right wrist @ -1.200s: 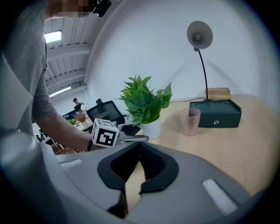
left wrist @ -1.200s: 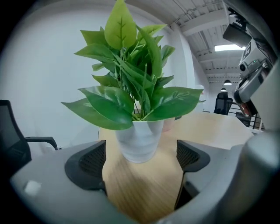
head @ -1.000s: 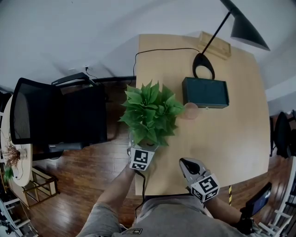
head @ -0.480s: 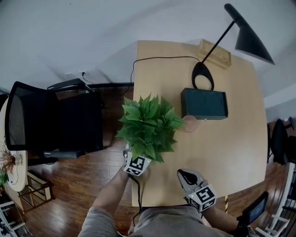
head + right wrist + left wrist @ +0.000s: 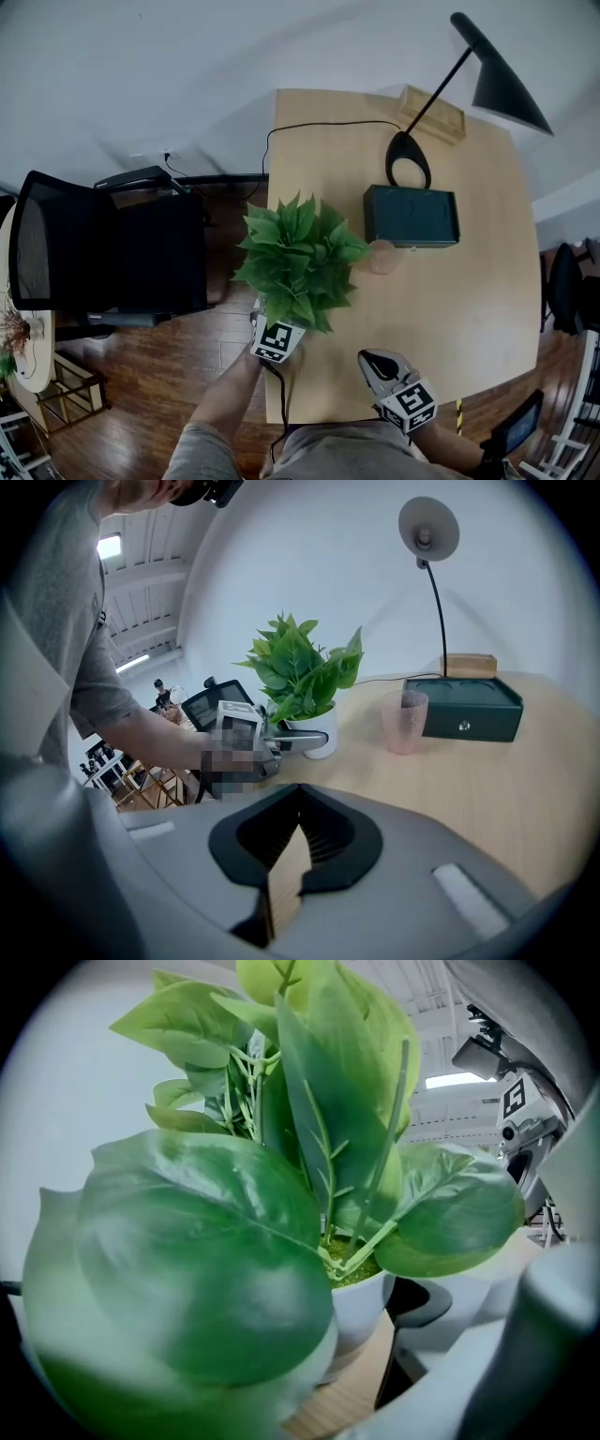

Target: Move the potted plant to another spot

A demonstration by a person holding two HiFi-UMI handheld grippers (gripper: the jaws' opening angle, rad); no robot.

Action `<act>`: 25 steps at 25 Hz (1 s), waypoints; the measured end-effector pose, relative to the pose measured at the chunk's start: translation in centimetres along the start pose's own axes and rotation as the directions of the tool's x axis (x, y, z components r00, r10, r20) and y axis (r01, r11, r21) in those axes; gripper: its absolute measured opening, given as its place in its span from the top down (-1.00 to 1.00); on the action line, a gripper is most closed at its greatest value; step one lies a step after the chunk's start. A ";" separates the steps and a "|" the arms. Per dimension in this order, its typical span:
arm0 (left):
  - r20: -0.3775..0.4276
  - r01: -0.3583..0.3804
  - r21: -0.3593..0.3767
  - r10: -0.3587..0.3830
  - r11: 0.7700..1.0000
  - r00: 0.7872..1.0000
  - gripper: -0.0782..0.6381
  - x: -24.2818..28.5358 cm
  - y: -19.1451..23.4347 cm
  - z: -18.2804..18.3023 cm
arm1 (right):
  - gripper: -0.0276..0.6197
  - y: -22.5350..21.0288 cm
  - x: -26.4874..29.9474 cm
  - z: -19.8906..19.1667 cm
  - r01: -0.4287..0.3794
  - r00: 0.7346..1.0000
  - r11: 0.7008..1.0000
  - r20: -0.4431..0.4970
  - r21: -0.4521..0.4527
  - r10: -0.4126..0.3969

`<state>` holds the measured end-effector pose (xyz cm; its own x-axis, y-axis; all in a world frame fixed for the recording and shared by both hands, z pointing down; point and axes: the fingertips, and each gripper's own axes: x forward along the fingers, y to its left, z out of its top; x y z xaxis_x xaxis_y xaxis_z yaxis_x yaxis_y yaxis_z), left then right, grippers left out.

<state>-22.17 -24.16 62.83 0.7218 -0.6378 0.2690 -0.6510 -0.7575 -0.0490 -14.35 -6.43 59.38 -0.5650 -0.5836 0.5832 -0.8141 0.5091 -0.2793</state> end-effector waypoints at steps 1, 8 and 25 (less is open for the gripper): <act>0.001 -0.001 -0.001 0.001 1.000 1.000 -0.66 -0.1 0.0 0.0 | 0.90 0.0 0.0 0.1 -0.001 1.000 1.000 0.000 -0.001 0.001; -0.002 -0.021 -0.004 0.021 1.000 1.000 -0.65 -0.5 0.0 0.0 | 0.90 -0.2 -0.4 0.5 0.000 1.000 1.000 -0.001 -0.008 0.000; 0.034 -0.065 -0.023 0.066 0.998 0.997 -0.65 -1.6 0.0 0.1 | 0.90 -0.5 -0.3 0.2 -0.011 1.000 0.999 0.000 -0.038 0.011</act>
<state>-23.30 -23.13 62.29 0.6849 -0.6906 0.2324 -0.7018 -0.7110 -0.0443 -13.83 -6.65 59.21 -0.5739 -0.5783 0.5798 -0.8023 0.5392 -0.2562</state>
